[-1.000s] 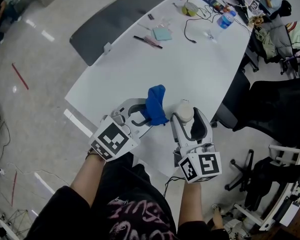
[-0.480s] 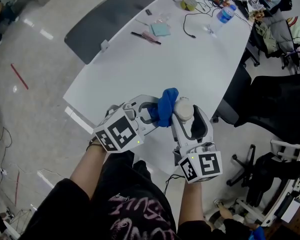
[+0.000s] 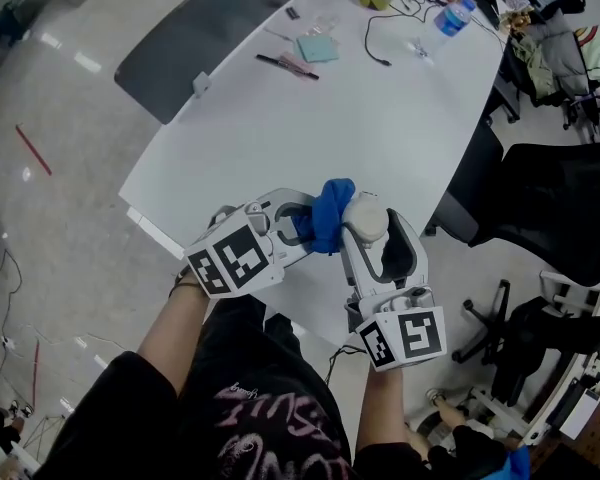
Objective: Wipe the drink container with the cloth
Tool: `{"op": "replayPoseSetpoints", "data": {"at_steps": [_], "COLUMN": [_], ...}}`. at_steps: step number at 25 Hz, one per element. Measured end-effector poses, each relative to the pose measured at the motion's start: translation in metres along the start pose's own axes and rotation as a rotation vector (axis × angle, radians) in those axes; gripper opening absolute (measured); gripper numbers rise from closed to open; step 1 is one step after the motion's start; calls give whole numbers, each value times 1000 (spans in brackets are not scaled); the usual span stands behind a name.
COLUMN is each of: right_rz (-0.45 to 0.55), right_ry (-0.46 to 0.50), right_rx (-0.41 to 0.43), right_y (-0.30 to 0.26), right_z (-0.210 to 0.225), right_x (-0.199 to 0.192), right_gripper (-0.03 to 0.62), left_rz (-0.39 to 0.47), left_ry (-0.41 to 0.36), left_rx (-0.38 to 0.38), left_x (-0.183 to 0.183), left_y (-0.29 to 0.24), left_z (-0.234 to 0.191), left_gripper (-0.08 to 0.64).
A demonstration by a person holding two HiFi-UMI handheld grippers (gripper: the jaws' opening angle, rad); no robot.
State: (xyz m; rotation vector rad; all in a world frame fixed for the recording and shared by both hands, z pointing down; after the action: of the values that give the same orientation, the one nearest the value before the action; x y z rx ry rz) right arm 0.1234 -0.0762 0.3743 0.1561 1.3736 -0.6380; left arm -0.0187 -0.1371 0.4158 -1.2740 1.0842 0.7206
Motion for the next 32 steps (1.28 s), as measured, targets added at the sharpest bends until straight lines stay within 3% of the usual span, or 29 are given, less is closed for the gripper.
{"op": "replayPoseSetpoints", "data": {"at_steps": [4,8,13,16,19,23,27,32], "right_rz": [-6,-12,-13,-9,-10,-5,5,7], "right_ry": [0,0,-2,-5,-5,-10,-16,-25], "right_rx": [-1,-4,-6,-9,-6,0,10,24], "right_y": [0,0,-1,-1,-2,0,2,2], "right_z": [-1,-3,-2,-1,1,2,2,3], "right_x": [0,1,1,-1,-2,-4,-4,-4], "right_gripper": [293,293,293,293,293,295,295,296], "left_rz": [-42,-135,-220,-313,-352,-332,-229,-117], "left_ry": [3,-83,-81,-136,-160,-139,-109,-167], "left_rx": [-11,-10,-43,-55,-59,-18,41,48], "left_x": [-15,-30,-48,-58,-64,-57,-31,13], "left_y": [-7,-18,-31,-40,-39,-17,10,24], "left_z": [-1,-1,-7,-7,-9,-8,-8,-3], "left_gripper": [101,101,101,101,101,101,101,101]}}
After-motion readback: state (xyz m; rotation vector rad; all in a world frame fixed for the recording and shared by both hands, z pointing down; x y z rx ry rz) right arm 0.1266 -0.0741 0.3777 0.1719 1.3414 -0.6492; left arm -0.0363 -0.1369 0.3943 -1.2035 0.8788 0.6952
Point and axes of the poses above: the fingertips, and each gripper's own axes: y backward along the fingers, z to its right, x out of its top, the point moved 9 cm from there along y, backward along the fingers, and after that the axes turned 8 degrees about x, right-handed, at the moved point
